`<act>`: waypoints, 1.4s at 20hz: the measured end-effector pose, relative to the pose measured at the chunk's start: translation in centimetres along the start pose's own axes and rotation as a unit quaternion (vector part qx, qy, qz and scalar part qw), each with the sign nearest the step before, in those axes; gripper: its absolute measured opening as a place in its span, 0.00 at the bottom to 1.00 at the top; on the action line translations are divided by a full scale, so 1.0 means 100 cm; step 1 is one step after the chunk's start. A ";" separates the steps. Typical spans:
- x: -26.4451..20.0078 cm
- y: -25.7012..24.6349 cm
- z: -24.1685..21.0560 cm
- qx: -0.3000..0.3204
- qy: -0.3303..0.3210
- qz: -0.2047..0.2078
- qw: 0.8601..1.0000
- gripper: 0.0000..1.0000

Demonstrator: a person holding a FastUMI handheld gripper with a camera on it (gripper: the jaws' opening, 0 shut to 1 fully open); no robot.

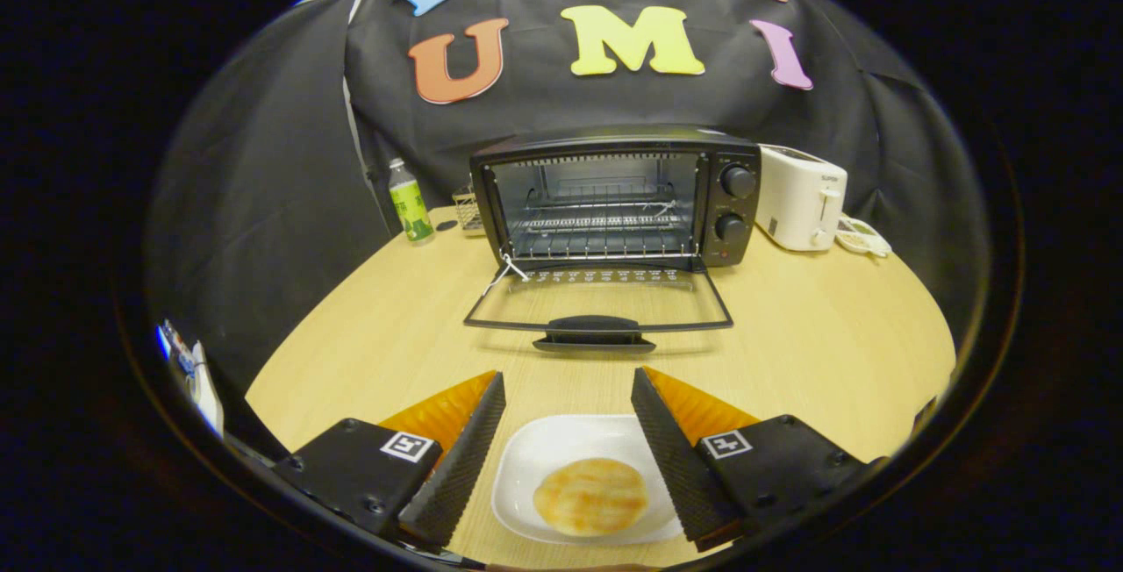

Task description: Open the toaster oven, put the food inside, and close the toaster oven door.

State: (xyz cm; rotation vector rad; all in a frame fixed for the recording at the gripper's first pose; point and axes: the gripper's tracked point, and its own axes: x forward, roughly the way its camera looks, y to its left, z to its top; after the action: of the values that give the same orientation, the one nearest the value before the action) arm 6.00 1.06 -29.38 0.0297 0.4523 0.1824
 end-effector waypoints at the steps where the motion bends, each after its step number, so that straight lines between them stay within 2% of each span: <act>1: -0.005 -0.002 -0.007 0.003 0.001 -0.001 1.000 0.95; 7: -0.022 0.005 -0.052 0.023 0.031 0.025 0.999 0.96; 14: -0.034 -0.003 -0.060 0.019 0.006 -0.002 1.000 0.96; 28: -0.049 -0.012 -0.080 -0.014 0.002 -0.021 1.000 0.97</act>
State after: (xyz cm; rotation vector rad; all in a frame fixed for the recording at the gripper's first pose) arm -1.62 -1.14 -34.57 -0.0073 0.4537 0.1467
